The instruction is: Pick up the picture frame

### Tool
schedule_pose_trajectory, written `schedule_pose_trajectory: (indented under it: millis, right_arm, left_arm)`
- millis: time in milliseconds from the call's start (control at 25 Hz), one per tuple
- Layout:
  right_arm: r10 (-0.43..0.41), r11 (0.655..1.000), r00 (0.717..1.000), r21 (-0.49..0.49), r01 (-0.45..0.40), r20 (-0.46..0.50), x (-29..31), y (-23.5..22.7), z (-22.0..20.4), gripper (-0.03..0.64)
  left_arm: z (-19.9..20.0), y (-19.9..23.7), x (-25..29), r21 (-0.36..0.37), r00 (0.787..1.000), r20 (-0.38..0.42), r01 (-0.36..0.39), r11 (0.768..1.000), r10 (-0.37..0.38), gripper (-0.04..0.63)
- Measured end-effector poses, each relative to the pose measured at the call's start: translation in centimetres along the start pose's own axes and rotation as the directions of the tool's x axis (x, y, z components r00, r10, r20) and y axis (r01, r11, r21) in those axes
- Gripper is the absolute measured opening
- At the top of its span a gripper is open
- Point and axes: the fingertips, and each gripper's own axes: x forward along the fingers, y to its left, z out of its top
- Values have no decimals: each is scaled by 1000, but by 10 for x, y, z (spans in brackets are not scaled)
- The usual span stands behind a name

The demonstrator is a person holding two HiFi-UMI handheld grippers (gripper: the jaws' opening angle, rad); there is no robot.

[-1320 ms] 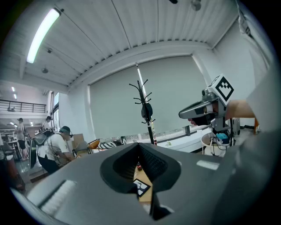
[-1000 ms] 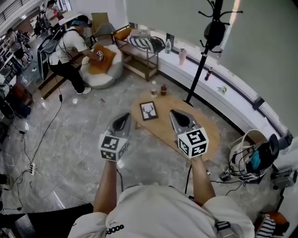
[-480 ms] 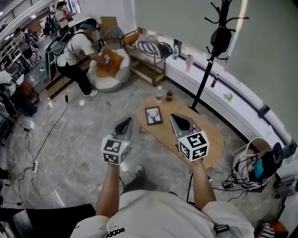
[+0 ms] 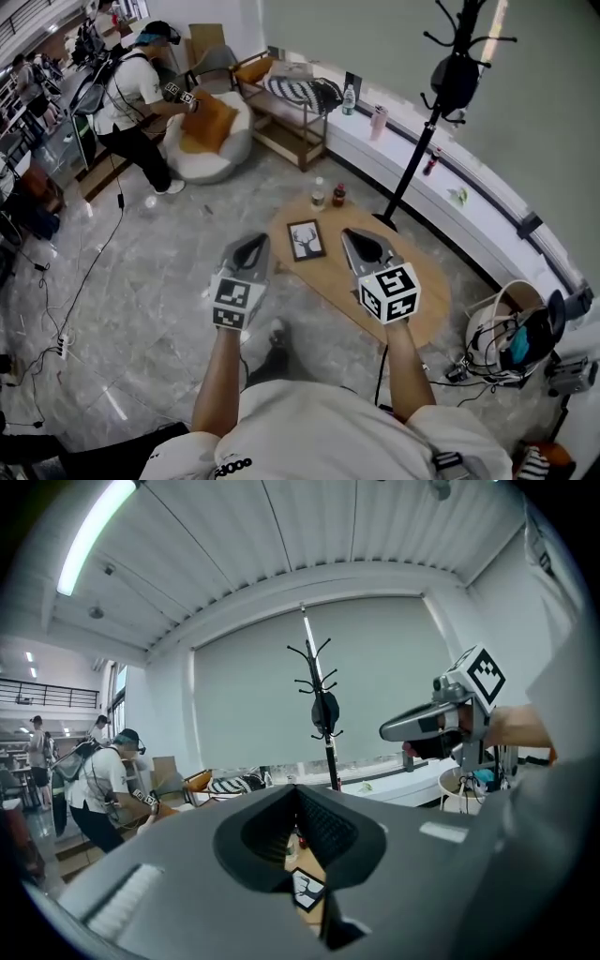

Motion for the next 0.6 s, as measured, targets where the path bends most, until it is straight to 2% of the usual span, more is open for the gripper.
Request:
schedule_pose_trajectory:
  millis: [360, 600]
  right_arm:
    - [-52, 999, 999, -1, 52, -14, 109, -44, 24, 3]
    - [-71, 997, 997, 1, 71, -23, 158, -67, 35, 4]
  left_arm:
    - [-2, 89, 88, -16, 999, -8, 34, 999, -34, 11]
    - [-2, 128, 133, -17, 998, -15, 58, 998, -58, 11]
